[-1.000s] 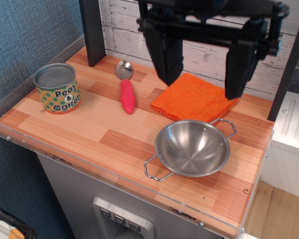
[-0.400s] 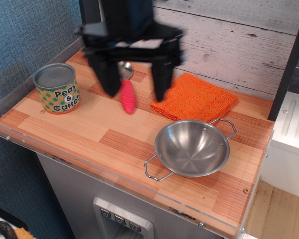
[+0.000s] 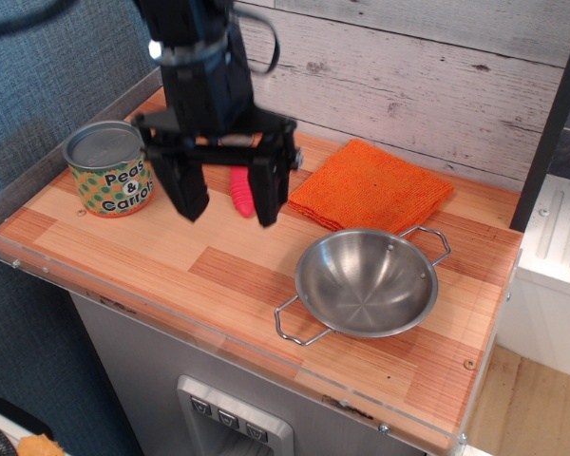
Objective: Move the colander in front of the red spoon
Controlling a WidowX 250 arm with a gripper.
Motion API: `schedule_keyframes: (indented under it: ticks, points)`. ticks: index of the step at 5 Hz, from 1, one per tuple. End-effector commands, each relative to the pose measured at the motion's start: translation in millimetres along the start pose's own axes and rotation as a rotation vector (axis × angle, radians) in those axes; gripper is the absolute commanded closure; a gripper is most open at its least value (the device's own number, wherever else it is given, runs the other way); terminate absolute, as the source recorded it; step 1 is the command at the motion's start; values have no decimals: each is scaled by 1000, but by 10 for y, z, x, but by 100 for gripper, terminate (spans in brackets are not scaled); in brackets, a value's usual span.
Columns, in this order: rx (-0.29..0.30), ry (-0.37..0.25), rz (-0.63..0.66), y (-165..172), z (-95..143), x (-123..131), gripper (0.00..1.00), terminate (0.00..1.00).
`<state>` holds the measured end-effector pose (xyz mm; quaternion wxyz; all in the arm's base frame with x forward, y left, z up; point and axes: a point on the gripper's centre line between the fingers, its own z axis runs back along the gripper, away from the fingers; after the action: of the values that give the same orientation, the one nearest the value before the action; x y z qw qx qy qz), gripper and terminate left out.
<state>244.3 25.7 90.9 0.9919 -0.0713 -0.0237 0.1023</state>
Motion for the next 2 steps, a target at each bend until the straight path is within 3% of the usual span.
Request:
schedule_keyframes:
  ticks: [1, 2]
  points:
    - [-110, -32, 15, -44, -237, 65, 0, 0]
    - [-142, -14, -5, -158, -359, 91, 0, 0]
